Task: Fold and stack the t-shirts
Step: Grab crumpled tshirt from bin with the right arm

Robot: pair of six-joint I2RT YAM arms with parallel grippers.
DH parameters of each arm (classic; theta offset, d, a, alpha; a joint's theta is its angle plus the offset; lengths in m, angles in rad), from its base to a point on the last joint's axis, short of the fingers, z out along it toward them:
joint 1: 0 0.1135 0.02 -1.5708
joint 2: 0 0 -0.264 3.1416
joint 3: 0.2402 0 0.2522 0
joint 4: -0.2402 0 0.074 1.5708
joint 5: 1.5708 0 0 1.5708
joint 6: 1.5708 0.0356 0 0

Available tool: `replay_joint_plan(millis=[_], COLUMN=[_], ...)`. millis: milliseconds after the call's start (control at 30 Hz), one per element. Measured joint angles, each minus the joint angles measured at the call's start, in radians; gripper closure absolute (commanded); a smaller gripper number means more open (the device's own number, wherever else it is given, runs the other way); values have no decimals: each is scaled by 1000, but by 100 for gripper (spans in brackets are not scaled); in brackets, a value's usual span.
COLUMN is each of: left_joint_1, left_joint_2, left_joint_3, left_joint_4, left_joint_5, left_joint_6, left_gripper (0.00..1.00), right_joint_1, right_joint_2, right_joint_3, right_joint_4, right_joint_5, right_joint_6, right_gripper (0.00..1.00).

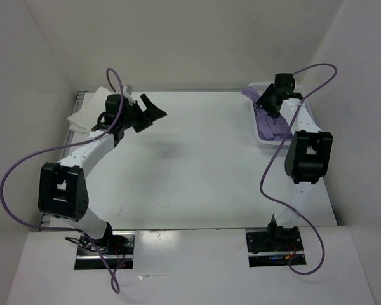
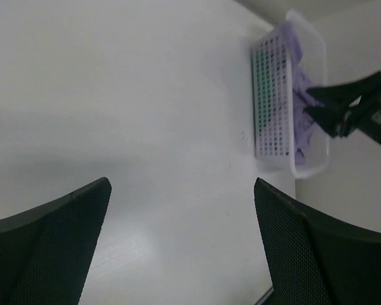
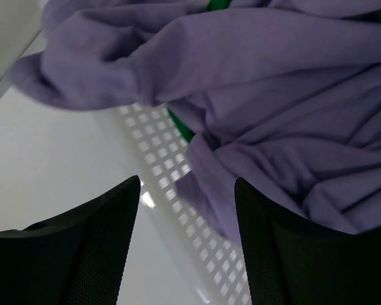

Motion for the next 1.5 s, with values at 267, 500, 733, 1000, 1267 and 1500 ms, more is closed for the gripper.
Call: replay_joint_plan(millis=[267,500,733,1000,1267,1500], left_joint_1=[-84,-112,-124,-124,-124,-38], left_joint_2=[-36,-88,-143,-153,-153,-153], left_joint_3=[-213,-266,-289,-288,-207,-174], left_joint_4=[-64,-79,-81,-82,-90,-80], left_joint_5=[75,84,80,68,68,74], left_joint_6=[20,17,5,-11,-9,-38], left_gripper=[32,31,31,31,30,27], right_joint_1=[-76,-82,-82,-87,-85,86], right_joint_2=[159,279,402,283,-244,-484], right_joint_3=[123,246,379,248,25,268], right_joint_4=[14,74,90,116,141,174], right_joint_5=[-31,-163,-265,-245,-240,-398], right_joint_6=[40,115,171,182,146,196], right_gripper=[25,23,76,100,100,100])
